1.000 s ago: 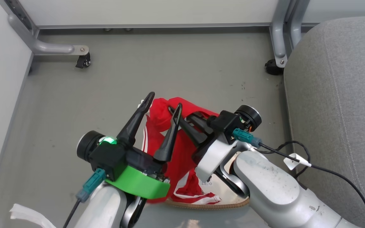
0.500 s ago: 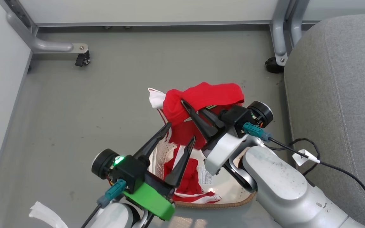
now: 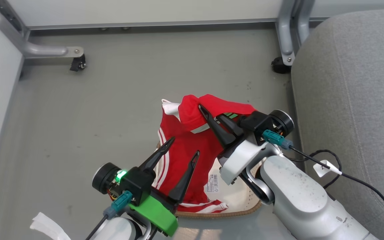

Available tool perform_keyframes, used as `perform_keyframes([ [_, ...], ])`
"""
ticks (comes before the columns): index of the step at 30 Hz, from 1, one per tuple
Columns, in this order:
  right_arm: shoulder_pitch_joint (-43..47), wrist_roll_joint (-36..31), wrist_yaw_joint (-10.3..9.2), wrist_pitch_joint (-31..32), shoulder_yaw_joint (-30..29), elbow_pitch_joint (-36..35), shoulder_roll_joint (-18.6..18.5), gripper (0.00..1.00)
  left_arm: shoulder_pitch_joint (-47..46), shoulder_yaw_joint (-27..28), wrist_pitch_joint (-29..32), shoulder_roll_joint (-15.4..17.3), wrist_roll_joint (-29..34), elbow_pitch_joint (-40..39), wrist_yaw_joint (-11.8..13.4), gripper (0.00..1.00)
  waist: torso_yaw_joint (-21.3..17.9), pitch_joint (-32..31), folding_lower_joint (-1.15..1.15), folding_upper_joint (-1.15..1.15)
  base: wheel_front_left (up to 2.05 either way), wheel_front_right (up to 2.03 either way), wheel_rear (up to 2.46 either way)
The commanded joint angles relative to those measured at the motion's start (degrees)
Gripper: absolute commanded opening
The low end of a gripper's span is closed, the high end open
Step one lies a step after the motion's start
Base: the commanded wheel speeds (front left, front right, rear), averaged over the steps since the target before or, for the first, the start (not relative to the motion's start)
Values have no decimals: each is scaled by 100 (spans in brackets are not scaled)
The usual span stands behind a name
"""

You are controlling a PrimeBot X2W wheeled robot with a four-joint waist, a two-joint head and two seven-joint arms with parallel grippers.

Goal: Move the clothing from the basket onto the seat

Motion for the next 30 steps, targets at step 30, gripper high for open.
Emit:
perform_keyframes([
  [30,418,-262,-1,-27,-1822,-589,158,0,-746,-333,532,465,112,-438,-4,100,-2557,894,0,0,0,0,0],
])
